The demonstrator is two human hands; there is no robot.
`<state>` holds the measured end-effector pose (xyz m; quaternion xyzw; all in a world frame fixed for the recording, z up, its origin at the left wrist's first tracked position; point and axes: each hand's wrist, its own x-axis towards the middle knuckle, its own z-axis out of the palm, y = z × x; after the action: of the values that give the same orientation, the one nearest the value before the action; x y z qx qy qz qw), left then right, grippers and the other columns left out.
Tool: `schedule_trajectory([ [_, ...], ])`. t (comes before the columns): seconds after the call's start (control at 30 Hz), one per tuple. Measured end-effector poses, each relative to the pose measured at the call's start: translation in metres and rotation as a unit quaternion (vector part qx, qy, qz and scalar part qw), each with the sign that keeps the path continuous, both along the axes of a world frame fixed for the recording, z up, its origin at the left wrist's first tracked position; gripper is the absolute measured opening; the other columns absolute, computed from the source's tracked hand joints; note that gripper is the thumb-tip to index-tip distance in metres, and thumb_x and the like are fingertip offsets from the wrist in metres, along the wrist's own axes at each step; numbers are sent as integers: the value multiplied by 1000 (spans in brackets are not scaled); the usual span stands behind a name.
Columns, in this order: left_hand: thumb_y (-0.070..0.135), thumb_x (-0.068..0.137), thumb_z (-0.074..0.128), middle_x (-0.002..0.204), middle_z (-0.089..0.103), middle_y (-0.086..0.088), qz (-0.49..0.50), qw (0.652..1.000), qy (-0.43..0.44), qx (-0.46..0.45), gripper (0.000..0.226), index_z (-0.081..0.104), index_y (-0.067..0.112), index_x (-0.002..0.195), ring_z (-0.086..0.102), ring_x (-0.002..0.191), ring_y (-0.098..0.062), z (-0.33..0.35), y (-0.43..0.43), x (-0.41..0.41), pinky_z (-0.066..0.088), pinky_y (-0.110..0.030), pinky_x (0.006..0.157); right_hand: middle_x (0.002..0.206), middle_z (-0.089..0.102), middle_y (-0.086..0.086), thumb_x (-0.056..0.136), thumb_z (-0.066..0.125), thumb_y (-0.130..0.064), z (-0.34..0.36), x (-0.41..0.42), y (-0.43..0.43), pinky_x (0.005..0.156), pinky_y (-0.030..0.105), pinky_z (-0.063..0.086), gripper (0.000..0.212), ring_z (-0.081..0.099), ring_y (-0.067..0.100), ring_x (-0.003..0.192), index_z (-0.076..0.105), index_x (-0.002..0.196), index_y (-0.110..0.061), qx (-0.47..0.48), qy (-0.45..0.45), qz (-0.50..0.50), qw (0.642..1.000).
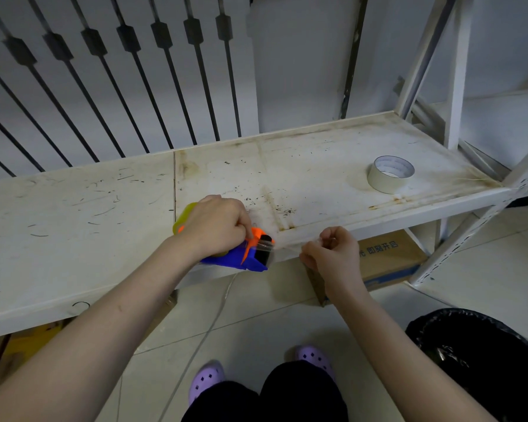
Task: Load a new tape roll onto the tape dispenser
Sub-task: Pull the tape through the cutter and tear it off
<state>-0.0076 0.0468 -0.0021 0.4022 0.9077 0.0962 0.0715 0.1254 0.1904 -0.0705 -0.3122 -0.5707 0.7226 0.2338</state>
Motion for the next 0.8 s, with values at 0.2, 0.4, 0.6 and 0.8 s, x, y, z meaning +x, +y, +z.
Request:
schedule_trajectory([
  [0.2,13,76,50,104,69,9,-13,1000,23,-17,31,76,29,80,55,96,-23,3,3,4,32,-25,82,66,46,8,77,56,15,-7,2,-3,49,17,51,28,49,19,61,44,76,-10,-20,-11,10,1000],
  [0.4,16,74,51,101,71,8,-29,998,46,-21,31,77,31,83,62,91,-19,3,3,5,43,-30,82,68,46,7,77,55,15,-8,0,-2,50,16,52,27,51,15,60,45,78,-10,4,-4,-8,1000],
  [0.6,41,68,43,91,70,4,-18,996,77,-41,38,76,24,77,62,85,-19,-3,3,3,39,-30,81,70,48,9,77,60,11,-8,-1,-2,59,23,57,25,52,24,66,46,81,-9,71,42,-37,996],
  [0.8,49,78,58,102,67,8,-33,994,92,-46,29,75,32,95,60,96,-18,-4,2,1,37,-31,87,68,47,4,79,61,10,-11,-6,-1,60,21,57,25,51,22,68,46,81,-9,28,54,-56,997],
])
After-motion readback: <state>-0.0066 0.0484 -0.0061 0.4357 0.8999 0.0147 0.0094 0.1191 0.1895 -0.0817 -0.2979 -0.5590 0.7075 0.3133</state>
